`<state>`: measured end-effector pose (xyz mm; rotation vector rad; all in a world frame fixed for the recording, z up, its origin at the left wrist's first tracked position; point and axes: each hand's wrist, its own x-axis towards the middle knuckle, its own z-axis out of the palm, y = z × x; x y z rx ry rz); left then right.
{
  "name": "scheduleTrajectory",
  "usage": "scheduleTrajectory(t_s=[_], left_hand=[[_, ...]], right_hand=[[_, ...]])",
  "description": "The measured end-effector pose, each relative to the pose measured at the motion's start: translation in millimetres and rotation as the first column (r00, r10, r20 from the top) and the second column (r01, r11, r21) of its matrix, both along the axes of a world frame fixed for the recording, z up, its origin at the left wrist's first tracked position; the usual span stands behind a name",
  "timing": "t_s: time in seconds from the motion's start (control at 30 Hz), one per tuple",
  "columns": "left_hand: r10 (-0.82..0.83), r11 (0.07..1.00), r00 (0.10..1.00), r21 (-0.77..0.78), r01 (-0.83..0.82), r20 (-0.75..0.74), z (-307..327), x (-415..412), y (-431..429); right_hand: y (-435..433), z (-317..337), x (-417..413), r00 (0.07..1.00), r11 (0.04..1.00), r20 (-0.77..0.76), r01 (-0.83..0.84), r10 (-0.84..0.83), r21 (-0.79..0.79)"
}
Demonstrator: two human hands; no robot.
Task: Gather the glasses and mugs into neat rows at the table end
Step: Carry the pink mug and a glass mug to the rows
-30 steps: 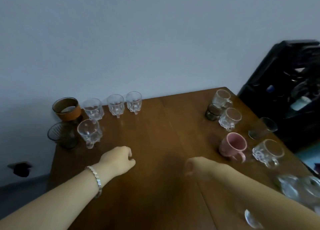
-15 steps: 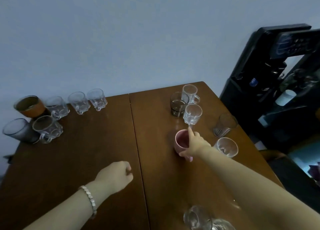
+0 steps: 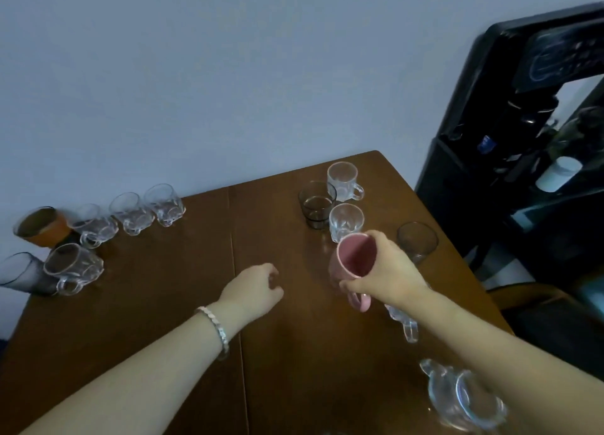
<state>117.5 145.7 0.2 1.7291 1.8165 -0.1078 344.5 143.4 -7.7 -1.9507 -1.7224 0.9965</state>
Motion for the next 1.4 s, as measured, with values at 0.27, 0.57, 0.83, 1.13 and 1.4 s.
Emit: scheduleTrajectory(t_s=[0.27, 0.57, 0.83, 1.13, 1.4], left_hand=[[-0.176, 0.976, 0.983, 0.140, 0.168, 0.045, -39.1, 98.0, 96.2], [-0.057, 0.996, 0.997, 0.079, 0.052, 0.059, -74.6, 105.1, 94.2], [-0.035, 0.999, 0.995, 0.044, 0.032, 0.088, -79.0, 49.4, 30.0], [0.126, 0.990, 0.962, 0.027, -0.137, 0.241, -73.9, 13.7, 4.5], [0.245, 0.944, 0.905, 0.127, -0.304, 0.347, -28.9, -139.3, -36.1]], right_hand=[[16.8, 39.4, 79.9, 0.981, 0.956, 0.013, 0.188, -0.196, 0.225], [20.1, 12.3, 73.3, 0.984, 0.969, 0.015, 0.172, -0.178, 0.177], [14.1, 12.5, 46.2, 0.995, 0.984, 0.043, 0.078, -0.086, 0.158], [-14.4, 24.4, -5.2, 0.995, 0.992, 0.095, -0.004, -0.008, 0.130], [-30.1, 23.5, -117.0, 0.988, 0.986, 0.037, -0.152, 0.149, 0.069]])
